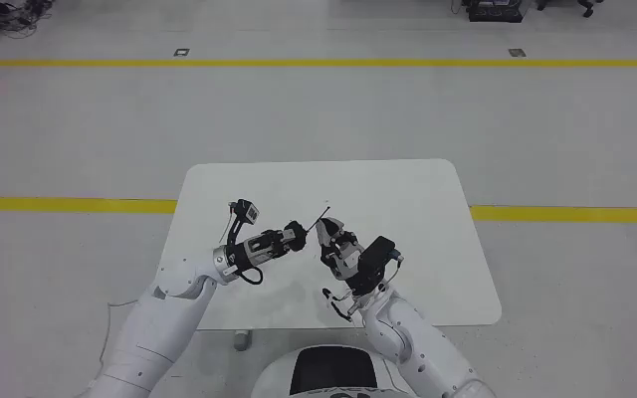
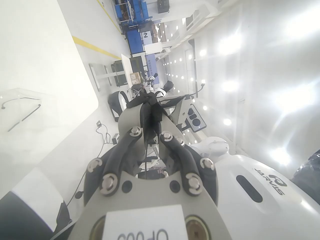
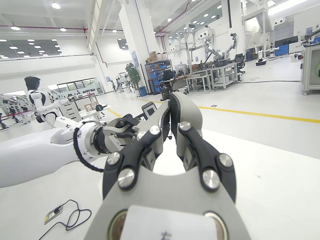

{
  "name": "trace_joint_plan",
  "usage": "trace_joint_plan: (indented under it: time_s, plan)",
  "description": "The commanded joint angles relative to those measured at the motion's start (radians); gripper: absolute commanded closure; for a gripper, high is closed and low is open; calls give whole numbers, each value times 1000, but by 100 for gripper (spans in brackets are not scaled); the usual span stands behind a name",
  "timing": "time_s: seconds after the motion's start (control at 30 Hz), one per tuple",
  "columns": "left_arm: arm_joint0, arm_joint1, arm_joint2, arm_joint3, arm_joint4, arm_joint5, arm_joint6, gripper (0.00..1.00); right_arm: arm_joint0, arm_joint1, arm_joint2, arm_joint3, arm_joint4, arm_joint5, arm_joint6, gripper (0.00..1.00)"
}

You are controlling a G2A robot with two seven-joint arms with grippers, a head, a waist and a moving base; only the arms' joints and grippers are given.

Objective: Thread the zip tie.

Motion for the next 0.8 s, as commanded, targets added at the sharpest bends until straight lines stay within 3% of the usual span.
trace_joint_plan:
  time_s: [0.0,0.77]
  plan:
    - [0,0,0,0,0,0,0,100,0,0,0,1,0,-2,-1,100]
    - [0,0,0,0,0,0,0,100,3,0,-2,5,1,-4,14,100]
